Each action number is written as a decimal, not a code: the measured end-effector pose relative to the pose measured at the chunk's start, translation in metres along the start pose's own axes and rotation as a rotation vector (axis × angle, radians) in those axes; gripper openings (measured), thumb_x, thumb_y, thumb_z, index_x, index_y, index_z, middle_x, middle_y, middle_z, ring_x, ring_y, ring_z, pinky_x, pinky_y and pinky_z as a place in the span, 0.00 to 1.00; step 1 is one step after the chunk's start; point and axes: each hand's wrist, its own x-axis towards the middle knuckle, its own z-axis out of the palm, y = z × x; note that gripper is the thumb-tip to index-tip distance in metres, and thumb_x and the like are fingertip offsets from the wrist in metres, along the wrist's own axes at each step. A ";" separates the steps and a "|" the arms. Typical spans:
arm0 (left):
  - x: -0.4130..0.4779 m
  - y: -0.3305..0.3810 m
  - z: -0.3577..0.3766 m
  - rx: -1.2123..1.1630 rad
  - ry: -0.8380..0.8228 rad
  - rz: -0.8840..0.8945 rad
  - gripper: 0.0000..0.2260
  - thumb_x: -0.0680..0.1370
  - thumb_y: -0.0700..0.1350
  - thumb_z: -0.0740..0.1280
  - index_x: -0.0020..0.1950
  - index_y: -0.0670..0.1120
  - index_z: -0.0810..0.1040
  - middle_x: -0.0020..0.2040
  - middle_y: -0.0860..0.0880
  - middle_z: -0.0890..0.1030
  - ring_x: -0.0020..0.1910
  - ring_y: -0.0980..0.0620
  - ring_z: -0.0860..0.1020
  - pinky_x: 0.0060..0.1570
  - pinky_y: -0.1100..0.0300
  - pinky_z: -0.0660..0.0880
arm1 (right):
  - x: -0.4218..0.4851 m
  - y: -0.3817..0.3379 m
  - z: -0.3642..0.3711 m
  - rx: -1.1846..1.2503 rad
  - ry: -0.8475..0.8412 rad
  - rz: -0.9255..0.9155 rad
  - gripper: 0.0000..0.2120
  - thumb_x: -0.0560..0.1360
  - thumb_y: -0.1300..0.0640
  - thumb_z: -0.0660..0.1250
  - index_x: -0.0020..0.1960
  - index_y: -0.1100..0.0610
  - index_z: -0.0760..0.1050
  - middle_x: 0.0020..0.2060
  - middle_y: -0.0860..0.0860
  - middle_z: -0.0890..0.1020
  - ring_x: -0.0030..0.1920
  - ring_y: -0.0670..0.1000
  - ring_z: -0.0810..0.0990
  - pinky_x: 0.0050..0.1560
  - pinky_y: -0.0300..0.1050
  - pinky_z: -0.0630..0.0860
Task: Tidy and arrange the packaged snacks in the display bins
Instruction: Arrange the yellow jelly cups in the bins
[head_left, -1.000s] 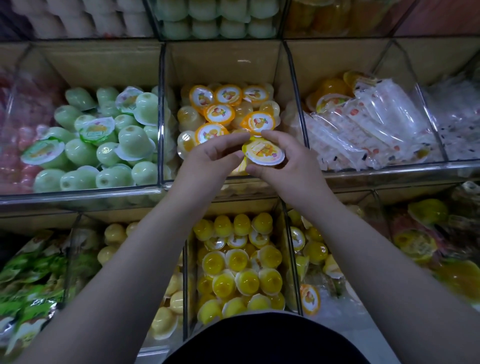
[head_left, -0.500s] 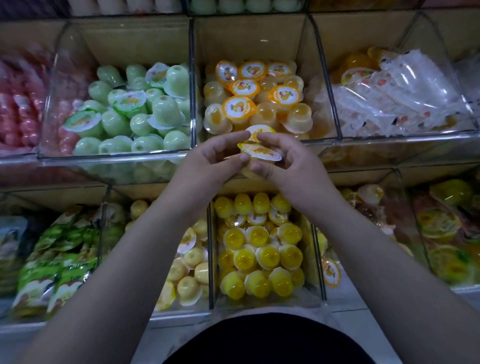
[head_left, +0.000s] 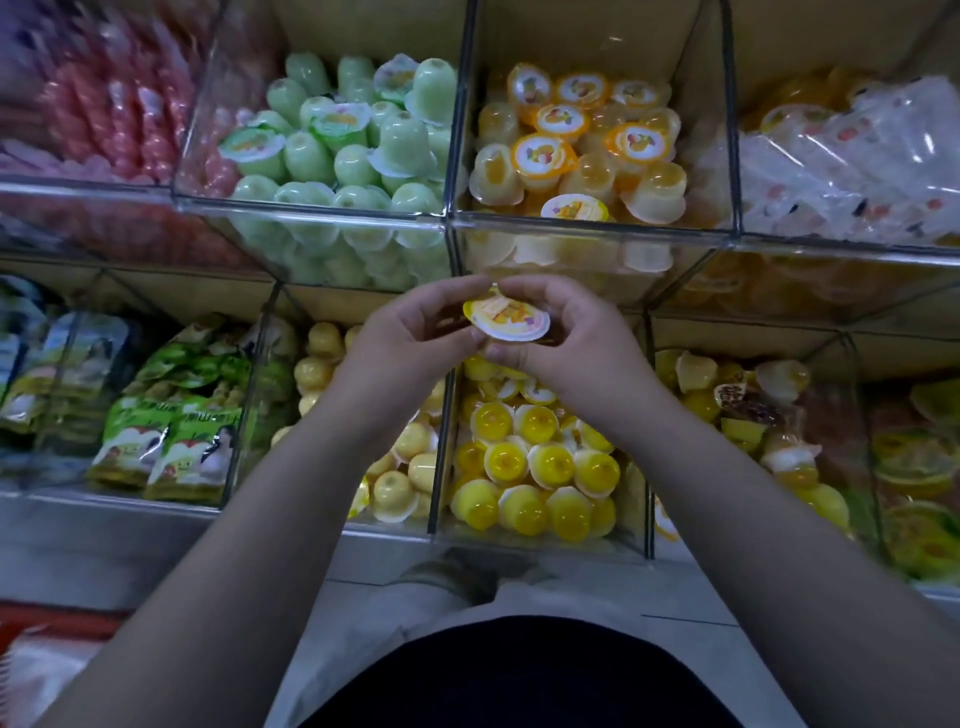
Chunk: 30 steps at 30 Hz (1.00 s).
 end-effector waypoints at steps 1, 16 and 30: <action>-0.004 -0.004 -0.004 0.003 0.015 -0.010 0.18 0.77 0.31 0.66 0.58 0.51 0.80 0.54 0.48 0.84 0.56 0.52 0.81 0.59 0.55 0.75 | 0.000 0.001 0.006 -0.022 -0.011 0.002 0.24 0.67 0.62 0.78 0.61 0.53 0.77 0.51 0.42 0.82 0.51 0.38 0.80 0.54 0.34 0.76; 0.014 -0.049 -0.107 0.088 0.046 -0.275 0.12 0.79 0.35 0.63 0.59 0.46 0.81 0.54 0.46 0.84 0.56 0.52 0.82 0.57 0.61 0.77 | 0.034 0.046 0.108 -0.142 0.071 0.136 0.20 0.70 0.62 0.75 0.60 0.51 0.80 0.52 0.42 0.81 0.51 0.36 0.78 0.51 0.27 0.72; 0.066 -0.108 -0.150 0.234 -0.017 -0.446 0.08 0.79 0.43 0.65 0.49 0.56 0.80 0.55 0.53 0.82 0.58 0.54 0.78 0.66 0.52 0.73 | 0.085 0.104 0.161 -0.320 0.097 0.267 0.20 0.75 0.60 0.70 0.66 0.53 0.76 0.62 0.50 0.75 0.61 0.45 0.73 0.61 0.33 0.68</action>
